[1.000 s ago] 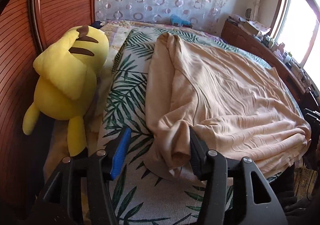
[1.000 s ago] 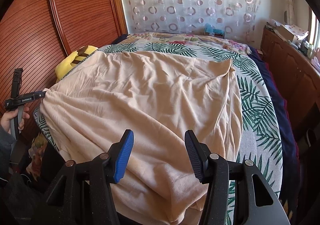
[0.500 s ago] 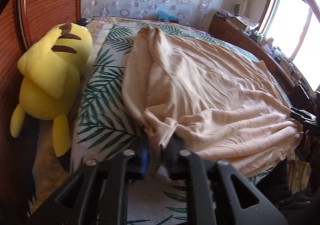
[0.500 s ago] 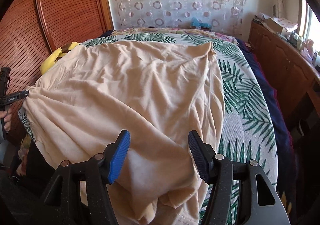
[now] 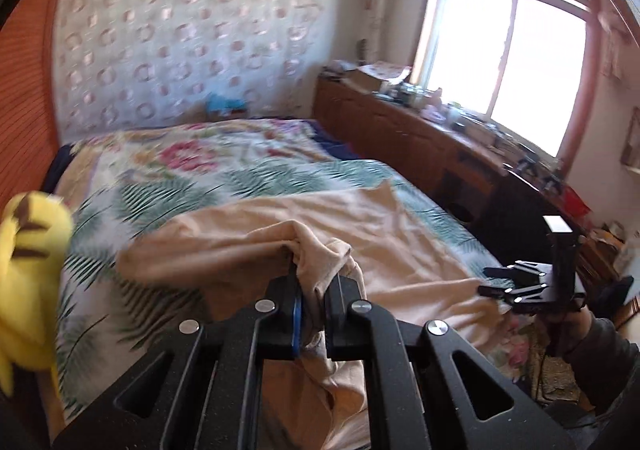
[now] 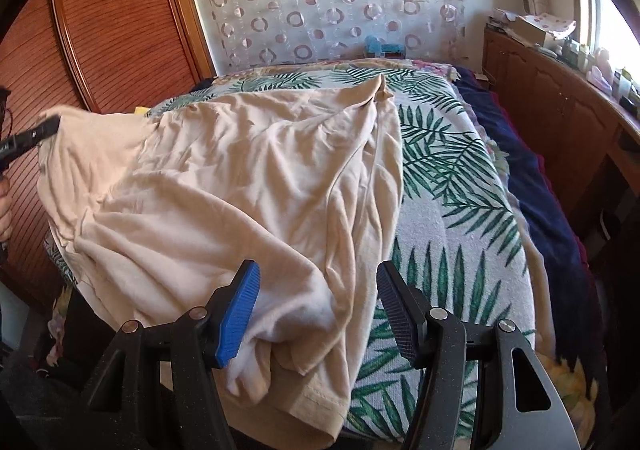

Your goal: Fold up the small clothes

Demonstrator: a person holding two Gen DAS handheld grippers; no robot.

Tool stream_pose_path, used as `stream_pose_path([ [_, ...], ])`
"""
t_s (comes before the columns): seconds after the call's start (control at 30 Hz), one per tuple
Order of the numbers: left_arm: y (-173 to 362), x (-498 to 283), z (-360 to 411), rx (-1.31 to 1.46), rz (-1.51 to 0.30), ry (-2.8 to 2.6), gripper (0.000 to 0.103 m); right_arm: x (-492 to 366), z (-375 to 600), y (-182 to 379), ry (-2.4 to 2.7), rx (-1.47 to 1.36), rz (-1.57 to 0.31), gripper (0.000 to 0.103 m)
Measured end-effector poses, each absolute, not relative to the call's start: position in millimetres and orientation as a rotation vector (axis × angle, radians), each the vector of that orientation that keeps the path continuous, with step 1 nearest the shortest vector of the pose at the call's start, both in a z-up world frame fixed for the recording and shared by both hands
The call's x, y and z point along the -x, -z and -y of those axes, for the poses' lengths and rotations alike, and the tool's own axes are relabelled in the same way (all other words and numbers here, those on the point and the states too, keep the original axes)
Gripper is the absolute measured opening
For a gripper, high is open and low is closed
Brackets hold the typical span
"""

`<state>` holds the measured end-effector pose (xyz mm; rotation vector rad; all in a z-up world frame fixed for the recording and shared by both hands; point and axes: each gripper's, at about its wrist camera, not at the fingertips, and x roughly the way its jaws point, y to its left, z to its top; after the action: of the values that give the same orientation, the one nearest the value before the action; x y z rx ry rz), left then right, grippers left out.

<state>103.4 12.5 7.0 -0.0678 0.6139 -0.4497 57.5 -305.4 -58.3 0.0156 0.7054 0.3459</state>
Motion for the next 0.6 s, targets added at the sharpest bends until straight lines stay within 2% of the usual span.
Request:
stream_pose_path([
  [0.27, -36, -116, 105, -0.064, -0.592, 0.676, 0.008, -38, 327, 49, -0.346, -0.037, -0.665, 0.063],
  [0.6, -36, -115, 150, -0.063, -0.636, 0.732, 0.008, -20, 342, 40, -0.346, -0.071, -0.618, 0.063],
])
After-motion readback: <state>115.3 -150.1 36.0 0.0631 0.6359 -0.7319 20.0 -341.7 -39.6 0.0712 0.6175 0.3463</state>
